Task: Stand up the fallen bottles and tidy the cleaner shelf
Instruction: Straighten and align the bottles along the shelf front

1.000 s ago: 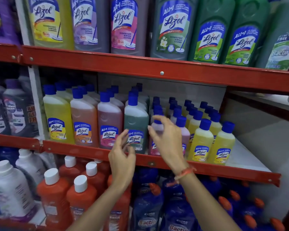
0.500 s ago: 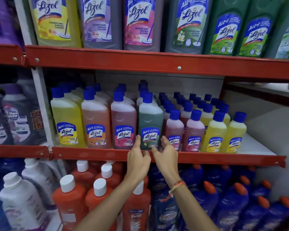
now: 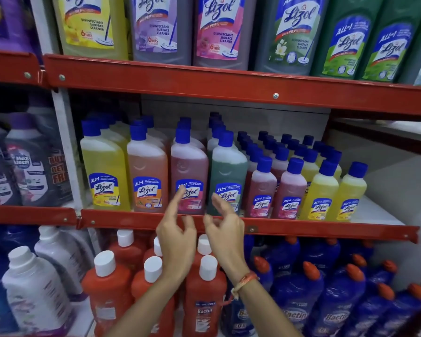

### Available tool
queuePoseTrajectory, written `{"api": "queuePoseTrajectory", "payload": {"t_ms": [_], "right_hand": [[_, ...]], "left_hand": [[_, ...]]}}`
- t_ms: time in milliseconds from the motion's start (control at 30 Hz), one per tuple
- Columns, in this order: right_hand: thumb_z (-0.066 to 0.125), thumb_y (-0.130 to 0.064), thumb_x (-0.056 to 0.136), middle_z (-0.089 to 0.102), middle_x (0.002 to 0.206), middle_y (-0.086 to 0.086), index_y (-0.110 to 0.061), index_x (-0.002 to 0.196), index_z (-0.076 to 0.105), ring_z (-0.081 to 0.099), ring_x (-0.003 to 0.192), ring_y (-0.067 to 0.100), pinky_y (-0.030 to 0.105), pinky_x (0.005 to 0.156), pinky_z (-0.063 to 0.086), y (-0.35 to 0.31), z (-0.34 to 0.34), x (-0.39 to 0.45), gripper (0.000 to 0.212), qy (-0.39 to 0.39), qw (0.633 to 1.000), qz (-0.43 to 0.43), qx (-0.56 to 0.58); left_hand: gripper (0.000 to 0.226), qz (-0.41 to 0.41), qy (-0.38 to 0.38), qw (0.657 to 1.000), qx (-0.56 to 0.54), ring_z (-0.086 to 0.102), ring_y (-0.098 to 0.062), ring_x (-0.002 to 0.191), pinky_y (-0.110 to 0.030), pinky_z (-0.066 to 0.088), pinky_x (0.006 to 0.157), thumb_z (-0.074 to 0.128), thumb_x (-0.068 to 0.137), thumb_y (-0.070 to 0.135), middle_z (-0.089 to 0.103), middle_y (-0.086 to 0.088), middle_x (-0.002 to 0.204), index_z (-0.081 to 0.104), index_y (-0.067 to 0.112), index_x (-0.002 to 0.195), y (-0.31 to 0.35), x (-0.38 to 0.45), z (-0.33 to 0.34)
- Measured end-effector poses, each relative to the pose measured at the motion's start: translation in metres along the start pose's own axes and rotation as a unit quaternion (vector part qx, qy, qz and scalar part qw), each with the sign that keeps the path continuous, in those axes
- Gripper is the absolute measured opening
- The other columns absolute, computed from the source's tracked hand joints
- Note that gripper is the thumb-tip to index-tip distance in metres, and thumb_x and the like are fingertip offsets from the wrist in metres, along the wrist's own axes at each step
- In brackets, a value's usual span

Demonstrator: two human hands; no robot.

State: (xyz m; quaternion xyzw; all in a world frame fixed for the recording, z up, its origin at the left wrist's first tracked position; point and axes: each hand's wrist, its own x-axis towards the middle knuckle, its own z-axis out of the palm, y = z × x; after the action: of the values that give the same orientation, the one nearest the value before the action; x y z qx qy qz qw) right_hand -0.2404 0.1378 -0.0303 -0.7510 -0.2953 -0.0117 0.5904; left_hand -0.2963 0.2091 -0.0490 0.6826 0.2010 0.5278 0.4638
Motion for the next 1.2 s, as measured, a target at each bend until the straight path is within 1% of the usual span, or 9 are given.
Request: {"api": "queuePoseTrajectory", "payload": {"t_ms": [100,233,333,567,700,867,933,1067,1200], "right_hand": [[0.054,-0.004,0.083,0.059,0.138,0.012,-0.012,0.148,0.037,0.064,0.111,0.021,0.039,0.104,0.048,-0.007,0.016,0.001,0.067,-0.047,0.999,0.019,-0.012],[0.052,-0.003,0.083,0.054,0.140,0.021,-0.011,0.153,0.020,0.053,0.128,0.036,0.045,0.107,0.045,-0.010,0.031,0.006,0.078,-0.080,0.995,0.046,-0.040],[0.049,-0.001,0.083,0.053,0.142,0.019,-0.010,0.153,0.021,0.052,0.130,0.033,0.043,0.108,0.044,-0.008,0.035,0.009,0.076,-0.072,0.995,0.046,-0.052],[0.048,-0.003,0.087,0.058,0.139,0.007,-0.011,0.152,0.027,0.059,0.120,0.020,0.034,0.104,0.047,-0.008,0.028,0.013,0.069,-0.064,0.995,0.033,-0.070],[0.050,-0.006,0.088,0.065,0.129,0.007,-0.012,0.150,0.032,0.063,0.112,0.020,0.035,0.100,0.049,-0.013,0.032,0.008,0.065,-0.040,0.997,0.037,-0.049],[0.052,-0.006,0.085,0.074,0.100,0.001,-0.020,0.139,0.051,0.061,0.077,0.008,0.036,0.089,0.054,-0.023,0.052,-0.009,0.056,0.026,0.999,0.008,0.023],[0.052,-0.004,0.086,0.071,0.118,0.001,-0.019,0.139,0.052,0.064,0.089,0.002,0.029,0.097,0.051,-0.029,0.064,-0.013,0.055,-0.008,0.999,-0.009,0.048],[0.050,-0.006,0.087,0.066,0.098,0.003,-0.015,0.150,0.033,0.056,0.082,0.016,0.036,0.090,0.050,-0.032,0.087,-0.006,0.065,-0.106,0.994,0.010,0.011],[0.051,-0.009,0.087,0.065,0.105,-0.001,-0.015,0.151,0.030,0.059,0.091,0.018,0.025,0.084,0.048,-0.030,0.098,-0.003,0.068,-0.132,0.991,0.024,-0.016]], "left_hand": [[0.068,-0.046,0.006,0.999,0.015,0.054,-0.003,0.117,-0.027,0.040,0.100,0.048,0.079,-0.009,0.053,0.010,0.132,0.040,0.020,0.140,-0.010,0.009,-0.010],[0.071,-0.100,-0.045,0.992,0.060,0.049,-0.006,0.116,-0.017,0.035,0.093,0.050,0.081,-0.006,0.053,-0.009,0.139,0.029,0.015,0.145,-0.018,0.014,-0.009],[0.072,-0.118,-0.063,0.988,0.079,0.051,-0.008,0.113,-0.007,0.033,0.082,0.050,0.080,-0.007,0.055,-0.013,0.136,0.028,0.014,0.145,-0.022,0.018,-0.011],[0.072,-0.099,-0.100,0.986,0.087,0.056,-0.029,0.122,-0.041,0.044,0.106,0.046,0.077,-0.009,0.057,-0.018,0.133,0.032,0.014,0.144,-0.031,0.027,-0.025],[0.064,-0.084,-0.111,0.990,0.029,0.051,-0.015,0.127,-0.032,0.040,0.109,0.047,0.080,-0.012,0.054,-0.005,0.137,0.041,0.012,0.139,-0.026,0.030,-0.038],[0.056,-0.044,0.014,0.998,-0.046,0.057,0.003,0.115,-0.009,0.042,0.098,0.047,0.082,-0.013,0.062,0.009,0.124,0.055,0.019,0.127,-0.030,0.031,-0.075],[0.056,-0.050,0.020,0.998,-0.041,0.054,0.001,0.120,-0.017,0.041,0.104,0.048,0.084,-0.010,0.058,0.006,0.131,0.049,0.017,0.133,-0.035,0.037,-0.084],[0.058,-0.075,-0.015,0.997,0.014,0.046,-0.014,0.132,-0.043,0.035,0.113,0.048,0.085,-0.005,0.050,-0.006,0.141,0.042,0.013,0.139,-0.044,0.049,-0.086],[0.054,-0.070,0.001,0.996,0.060,0.050,-0.008,0.126,-0.039,0.041,0.109,0.050,0.084,0.002,0.058,-0.001,0.134,0.048,0.022,0.135,-0.048,0.050,-0.092]]}}
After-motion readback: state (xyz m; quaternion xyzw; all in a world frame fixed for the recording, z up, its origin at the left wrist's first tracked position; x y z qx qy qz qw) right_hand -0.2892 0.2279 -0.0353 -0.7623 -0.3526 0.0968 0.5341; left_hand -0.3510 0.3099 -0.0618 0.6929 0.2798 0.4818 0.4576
